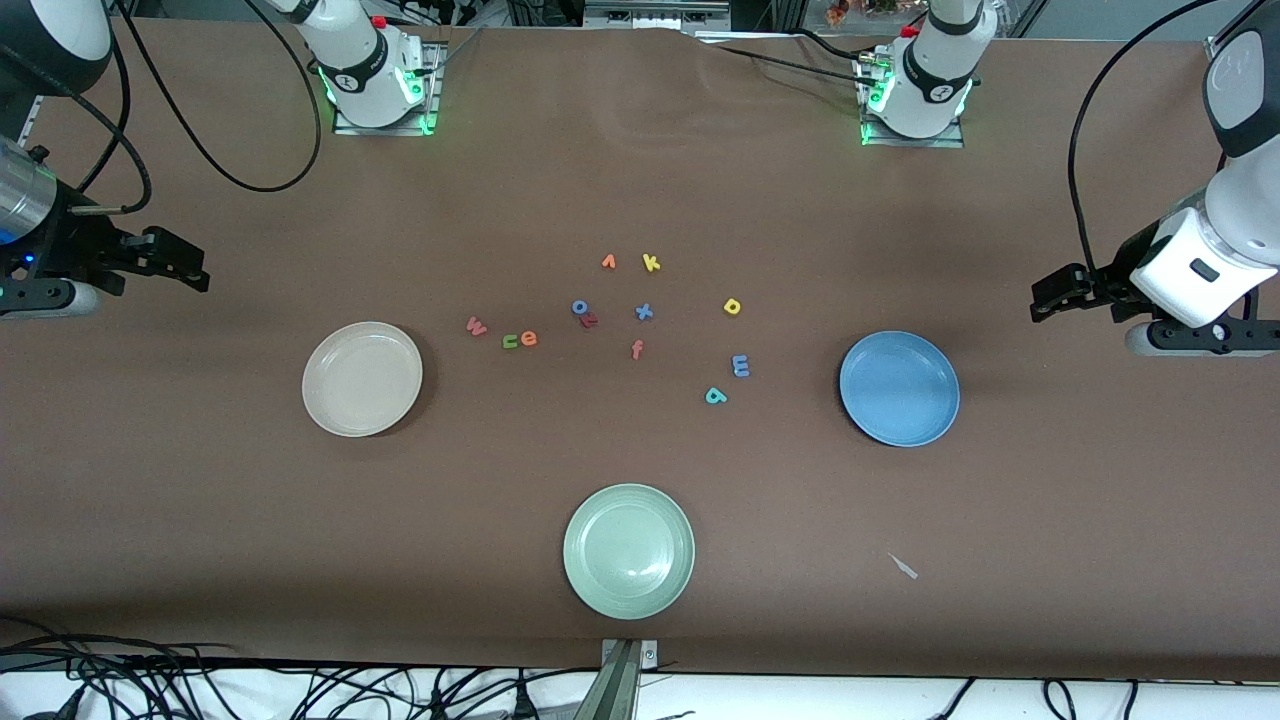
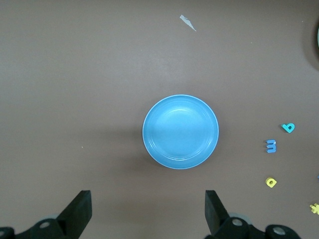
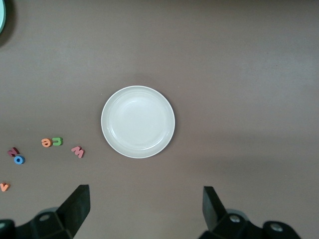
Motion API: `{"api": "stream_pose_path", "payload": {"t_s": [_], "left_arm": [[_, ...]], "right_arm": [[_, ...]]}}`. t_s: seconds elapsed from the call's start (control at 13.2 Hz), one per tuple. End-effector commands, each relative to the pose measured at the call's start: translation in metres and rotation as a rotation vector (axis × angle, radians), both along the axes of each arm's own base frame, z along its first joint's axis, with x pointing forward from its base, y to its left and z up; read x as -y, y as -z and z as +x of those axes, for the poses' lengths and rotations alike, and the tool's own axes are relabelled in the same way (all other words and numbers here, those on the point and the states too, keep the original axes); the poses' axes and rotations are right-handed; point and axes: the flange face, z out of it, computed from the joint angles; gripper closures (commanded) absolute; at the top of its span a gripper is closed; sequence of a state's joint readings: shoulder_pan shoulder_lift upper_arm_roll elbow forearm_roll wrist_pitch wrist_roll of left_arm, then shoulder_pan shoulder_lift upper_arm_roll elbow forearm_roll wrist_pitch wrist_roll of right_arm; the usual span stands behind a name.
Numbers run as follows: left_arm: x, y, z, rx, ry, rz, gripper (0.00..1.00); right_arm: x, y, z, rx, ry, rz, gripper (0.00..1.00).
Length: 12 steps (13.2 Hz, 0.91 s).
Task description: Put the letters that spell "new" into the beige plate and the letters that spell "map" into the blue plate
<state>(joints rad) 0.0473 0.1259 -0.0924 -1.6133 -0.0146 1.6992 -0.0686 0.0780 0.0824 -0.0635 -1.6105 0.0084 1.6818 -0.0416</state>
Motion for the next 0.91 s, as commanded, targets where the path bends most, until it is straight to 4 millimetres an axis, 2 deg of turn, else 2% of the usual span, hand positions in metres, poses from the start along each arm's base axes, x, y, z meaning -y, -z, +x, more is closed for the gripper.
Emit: {"api": "stream_pose_path", "payload": {"t_s": [0.0, 0.83], "left_arm": [[0.001, -0.005, 0.004, 0.004, -0.005, -0.010, 0.00], [-0.009, -0.018, 0.005, 0.027, -0.023, -0.011, 0.00]], "right_arm": [[0.002, -0.005, -0.004, 0.009, 0.010, 0.004, 0.00], [0.002, -0.005, -0.003, 0.011, 0.010, 0.003, 0.00]]}}
